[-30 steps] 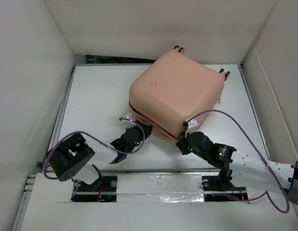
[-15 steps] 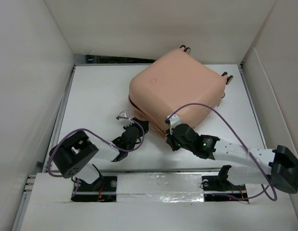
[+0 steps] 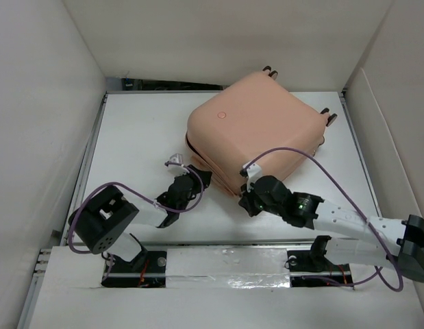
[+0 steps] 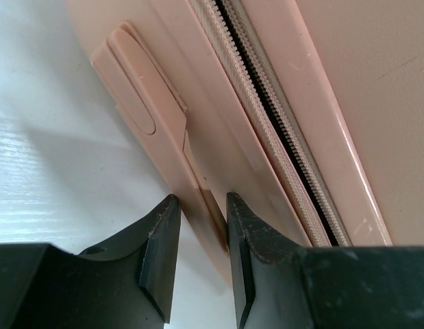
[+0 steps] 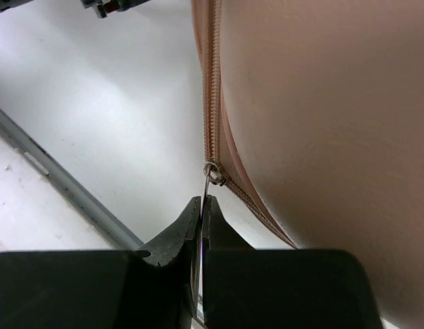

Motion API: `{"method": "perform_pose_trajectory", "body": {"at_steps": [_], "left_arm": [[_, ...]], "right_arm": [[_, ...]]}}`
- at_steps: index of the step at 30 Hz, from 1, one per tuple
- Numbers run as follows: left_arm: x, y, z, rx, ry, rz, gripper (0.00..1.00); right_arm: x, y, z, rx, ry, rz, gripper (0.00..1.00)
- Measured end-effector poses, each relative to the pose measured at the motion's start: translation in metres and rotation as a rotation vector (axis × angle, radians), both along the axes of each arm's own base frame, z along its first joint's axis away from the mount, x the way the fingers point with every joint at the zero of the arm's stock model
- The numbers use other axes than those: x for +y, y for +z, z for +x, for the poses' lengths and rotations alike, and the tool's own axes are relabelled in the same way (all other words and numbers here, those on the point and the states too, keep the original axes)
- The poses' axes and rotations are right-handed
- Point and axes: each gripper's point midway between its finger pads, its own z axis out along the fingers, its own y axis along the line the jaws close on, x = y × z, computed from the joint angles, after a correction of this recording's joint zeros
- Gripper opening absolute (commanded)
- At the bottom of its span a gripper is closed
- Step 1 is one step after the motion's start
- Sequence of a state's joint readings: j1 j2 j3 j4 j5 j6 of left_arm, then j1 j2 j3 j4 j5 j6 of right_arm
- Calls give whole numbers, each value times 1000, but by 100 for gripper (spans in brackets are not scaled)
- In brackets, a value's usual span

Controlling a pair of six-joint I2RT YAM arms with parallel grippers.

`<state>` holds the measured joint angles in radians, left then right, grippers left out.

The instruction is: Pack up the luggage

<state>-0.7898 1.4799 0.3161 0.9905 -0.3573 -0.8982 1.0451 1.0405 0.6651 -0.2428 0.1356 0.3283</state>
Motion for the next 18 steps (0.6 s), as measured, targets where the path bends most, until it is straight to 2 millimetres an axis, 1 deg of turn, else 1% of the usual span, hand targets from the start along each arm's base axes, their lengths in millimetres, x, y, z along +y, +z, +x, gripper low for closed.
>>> {"method": "perform_pose_trajectory", "body": {"at_steps": [1,3,5,8,9,10,11,12,13,15,16,18], "left_arm": [[-1,0,-1,1,-6,0,0],[0,-1,0,0,0,5,0],[5,-2,6,-10,36,20,0],[22,0,21,-34,137,33,0],[28,1,25,-41,166,35,0],[31,1,27,-45,182,38,0],[33,1,28,-47,192,41,0],[32,2,27,-49,187,38,0],[27,3,23,-45,157,33,0],[14,3,12,-36,90,21,0],[5,2,6,-27,44,14,0],[-8,2,-5,-10,-33,-3,0]], "right_arm": [[1,0,-1,9,5,4,0],[9,-8,-3,44,22,1,0],[26,-9,2,45,33,-14,0],[55,-6,13,36,43,-31,1],[62,-4,15,30,44,-35,7],[67,-3,17,25,44,-35,34],[72,-2,16,29,56,-22,49],[81,4,11,35,80,13,62],[92,14,6,32,106,68,78],[105,40,-5,10,155,169,87],[104,54,-12,2,172,209,91],[93,79,-18,-23,172,270,91]]}}
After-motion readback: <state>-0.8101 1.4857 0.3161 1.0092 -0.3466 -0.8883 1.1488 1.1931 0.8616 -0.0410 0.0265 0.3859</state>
